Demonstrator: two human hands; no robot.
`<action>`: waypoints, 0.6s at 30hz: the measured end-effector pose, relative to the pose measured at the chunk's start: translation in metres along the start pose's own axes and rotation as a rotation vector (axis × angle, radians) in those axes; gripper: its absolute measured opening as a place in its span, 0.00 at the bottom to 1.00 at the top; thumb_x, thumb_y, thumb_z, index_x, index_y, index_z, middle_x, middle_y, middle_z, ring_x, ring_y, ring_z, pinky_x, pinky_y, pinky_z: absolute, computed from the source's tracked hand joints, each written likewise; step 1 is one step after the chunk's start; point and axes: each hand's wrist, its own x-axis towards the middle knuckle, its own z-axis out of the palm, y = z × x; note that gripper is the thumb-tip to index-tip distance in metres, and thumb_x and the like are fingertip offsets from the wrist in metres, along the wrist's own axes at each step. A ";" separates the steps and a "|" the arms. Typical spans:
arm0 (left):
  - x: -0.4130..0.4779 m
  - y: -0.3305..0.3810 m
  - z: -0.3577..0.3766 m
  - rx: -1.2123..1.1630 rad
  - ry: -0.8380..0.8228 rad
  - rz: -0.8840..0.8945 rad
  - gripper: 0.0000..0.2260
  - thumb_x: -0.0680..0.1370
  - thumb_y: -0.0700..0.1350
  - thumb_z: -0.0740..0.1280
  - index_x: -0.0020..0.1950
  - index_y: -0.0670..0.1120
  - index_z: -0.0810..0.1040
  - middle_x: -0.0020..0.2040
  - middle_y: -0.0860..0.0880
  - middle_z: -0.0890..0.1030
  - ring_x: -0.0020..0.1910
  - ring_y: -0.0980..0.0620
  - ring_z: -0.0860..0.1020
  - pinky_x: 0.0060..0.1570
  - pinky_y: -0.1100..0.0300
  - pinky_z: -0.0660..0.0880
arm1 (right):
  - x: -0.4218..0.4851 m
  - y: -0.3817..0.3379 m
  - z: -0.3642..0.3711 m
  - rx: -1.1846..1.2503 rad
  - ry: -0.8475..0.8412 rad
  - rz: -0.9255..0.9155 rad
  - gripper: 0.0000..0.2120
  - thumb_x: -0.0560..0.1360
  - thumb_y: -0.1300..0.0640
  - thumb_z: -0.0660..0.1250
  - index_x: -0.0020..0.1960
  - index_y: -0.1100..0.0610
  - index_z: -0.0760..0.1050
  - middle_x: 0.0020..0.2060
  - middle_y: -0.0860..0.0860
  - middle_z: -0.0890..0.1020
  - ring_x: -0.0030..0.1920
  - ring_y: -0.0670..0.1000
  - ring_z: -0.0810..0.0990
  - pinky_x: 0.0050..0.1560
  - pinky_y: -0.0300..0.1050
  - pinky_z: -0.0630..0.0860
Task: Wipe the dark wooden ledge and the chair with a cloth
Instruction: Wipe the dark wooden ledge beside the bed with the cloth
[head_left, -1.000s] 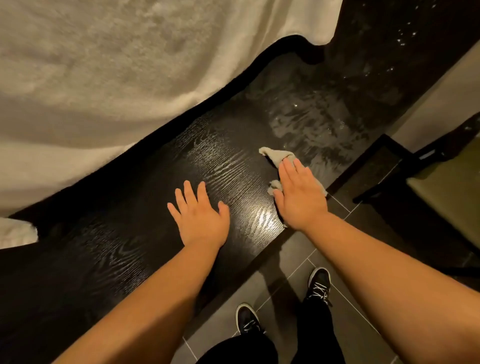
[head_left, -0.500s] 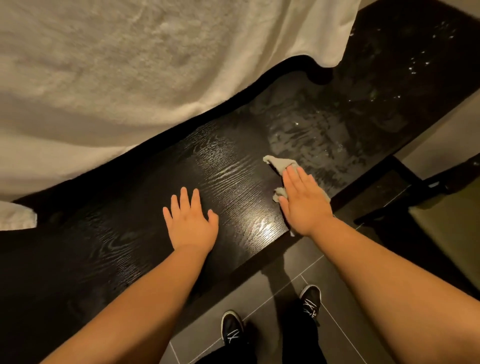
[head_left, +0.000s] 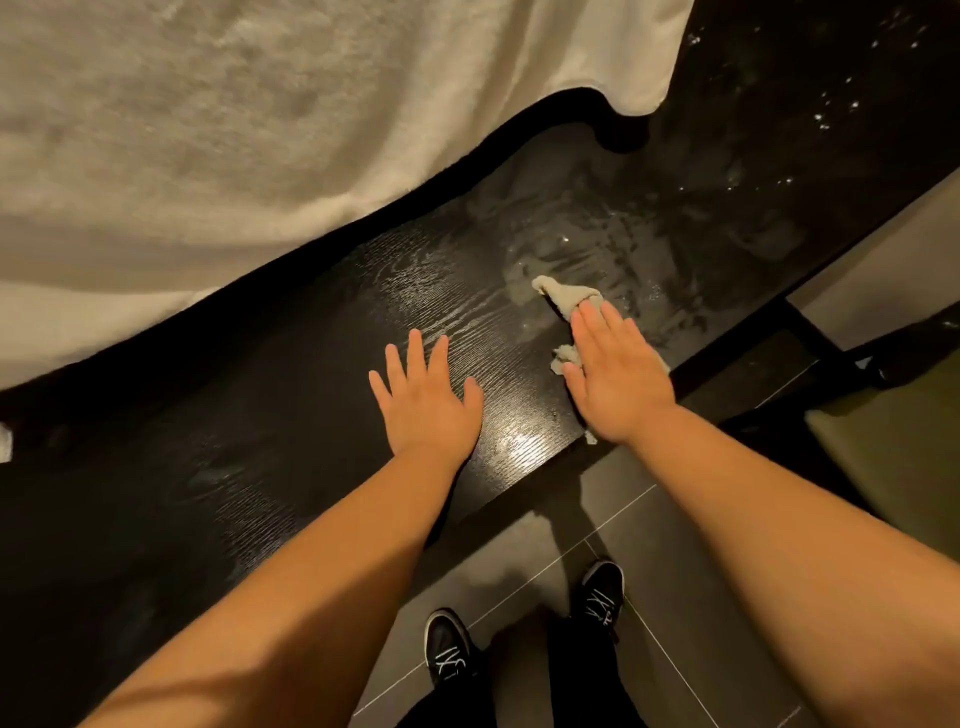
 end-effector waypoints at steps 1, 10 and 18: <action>-0.001 0.002 0.002 0.018 0.007 -0.011 0.31 0.83 0.61 0.54 0.85 0.54 0.56 0.87 0.48 0.50 0.85 0.40 0.45 0.81 0.36 0.43 | -0.001 -0.005 0.002 0.003 0.016 0.021 0.34 0.83 0.43 0.50 0.82 0.63 0.54 0.81 0.59 0.58 0.81 0.61 0.54 0.80 0.60 0.56; 0.000 0.006 0.004 0.053 0.040 -0.036 0.31 0.82 0.60 0.56 0.84 0.53 0.59 0.86 0.47 0.53 0.84 0.40 0.49 0.81 0.36 0.47 | -0.007 0.003 0.009 -0.002 0.010 -0.337 0.33 0.84 0.42 0.53 0.82 0.59 0.58 0.82 0.55 0.59 0.82 0.58 0.55 0.81 0.58 0.56; 0.001 0.008 0.003 0.077 0.041 -0.064 0.30 0.82 0.59 0.59 0.83 0.53 0.61 0.86 0.48 0.54 0.84 0.40 0.50 0.81 0.36 0.48 | 0.010 -0.003 0.000 0.059 0.035 -0.039 0.35 0.84 0.43 0.53 0.82 0.63 0.53 0.81 0.59 0.57 0.82 0.61 0.52 0.80 0.60 0.54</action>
